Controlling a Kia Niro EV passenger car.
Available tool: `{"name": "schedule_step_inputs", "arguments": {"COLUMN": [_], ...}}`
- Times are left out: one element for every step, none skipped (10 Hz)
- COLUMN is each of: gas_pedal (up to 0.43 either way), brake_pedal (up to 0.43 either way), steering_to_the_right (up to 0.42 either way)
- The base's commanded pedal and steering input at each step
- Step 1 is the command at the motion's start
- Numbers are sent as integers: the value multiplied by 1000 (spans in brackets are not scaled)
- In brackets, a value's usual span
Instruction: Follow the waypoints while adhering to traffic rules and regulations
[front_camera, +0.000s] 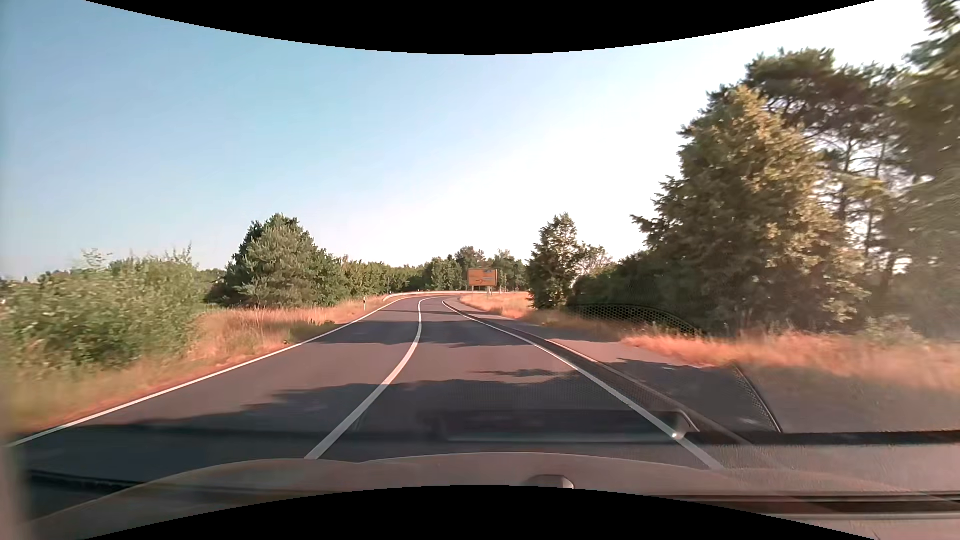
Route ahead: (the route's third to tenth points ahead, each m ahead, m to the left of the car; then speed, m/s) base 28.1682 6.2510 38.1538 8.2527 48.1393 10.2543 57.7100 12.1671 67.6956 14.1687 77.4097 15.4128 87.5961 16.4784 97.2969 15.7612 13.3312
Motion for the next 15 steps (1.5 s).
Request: {"name": "schedule_step_inputs", "arguments": {"gas_pedal": [28, 28, 28, 28, 28, 28, 28, 28, 28, 28, 28, 28, 28, 28, 28], "brake_pedal": [0, 0, 0, 0, 0, 0, 0, 0, 0, 0, 0, 0, 0, 0, 0], "steering_to_the_right": [-66, -65, -63, -61, -57, -54, -50, -45, -41, -35, -29, -23, -19, -15, -12]}}
